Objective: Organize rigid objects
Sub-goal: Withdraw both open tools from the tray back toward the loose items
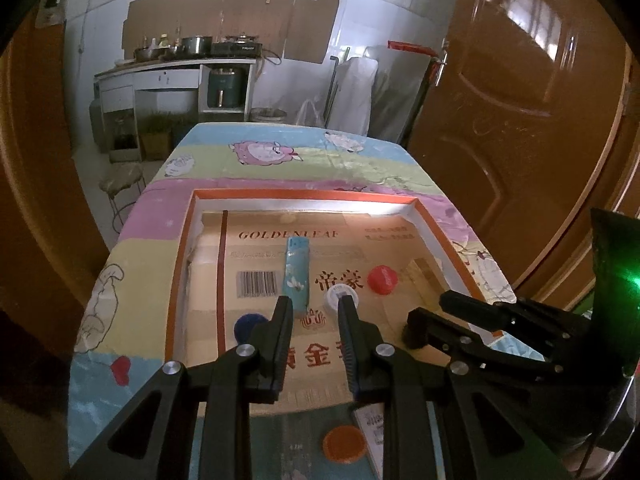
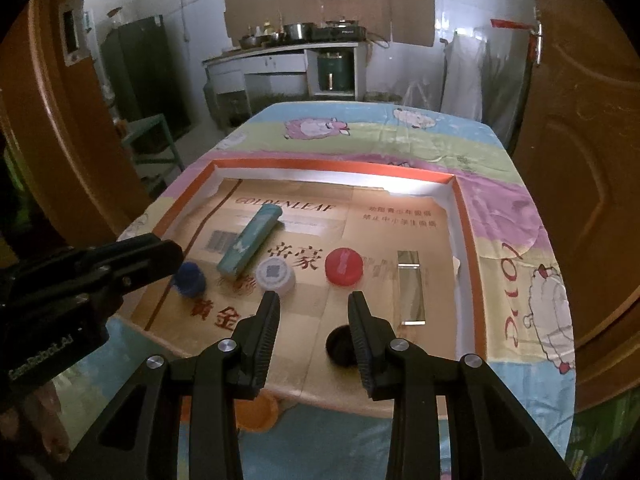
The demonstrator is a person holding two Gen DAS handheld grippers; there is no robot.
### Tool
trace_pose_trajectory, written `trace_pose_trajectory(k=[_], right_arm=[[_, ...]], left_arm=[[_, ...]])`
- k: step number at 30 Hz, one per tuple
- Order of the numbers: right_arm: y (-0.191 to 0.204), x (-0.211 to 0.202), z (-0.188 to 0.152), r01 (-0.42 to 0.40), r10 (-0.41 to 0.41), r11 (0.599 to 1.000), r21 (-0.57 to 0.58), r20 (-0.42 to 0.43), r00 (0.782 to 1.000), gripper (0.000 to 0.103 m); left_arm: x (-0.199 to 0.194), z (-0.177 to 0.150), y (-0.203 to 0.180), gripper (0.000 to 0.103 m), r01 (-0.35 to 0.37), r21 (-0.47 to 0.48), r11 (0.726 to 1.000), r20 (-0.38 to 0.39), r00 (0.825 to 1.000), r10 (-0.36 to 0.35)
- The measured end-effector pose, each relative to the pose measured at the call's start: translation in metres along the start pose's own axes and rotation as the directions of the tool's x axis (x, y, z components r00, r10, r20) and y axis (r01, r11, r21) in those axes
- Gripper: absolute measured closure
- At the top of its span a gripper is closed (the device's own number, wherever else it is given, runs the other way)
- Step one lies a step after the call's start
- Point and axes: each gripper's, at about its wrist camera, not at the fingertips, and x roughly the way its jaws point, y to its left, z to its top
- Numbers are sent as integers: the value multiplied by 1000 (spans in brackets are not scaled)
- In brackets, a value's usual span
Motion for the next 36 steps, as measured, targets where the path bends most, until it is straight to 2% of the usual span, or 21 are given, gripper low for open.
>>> trace_pose_trajectory(k=[13,23,27,36], right_arm=[[20,-46,-23,15,-14,999,-30,41,999,67],[37,-79,-46,-3,6,999,-42,61,998,66],[42,-88,-57,-8,10,999,-33,67,998,53],[52,-90,-88,-3,4,1000,-25,42,999,52]], left_arm=[[-34,-28,6,80,-2,-11,1000,26,1000,2],[-69,-53,1,80,-18,14,1000,71,997,17],[-82,-69,4,80,-12,-8,1000,98,995,13],[-90,-100,20,80,2,-63,998,89,996,4]])
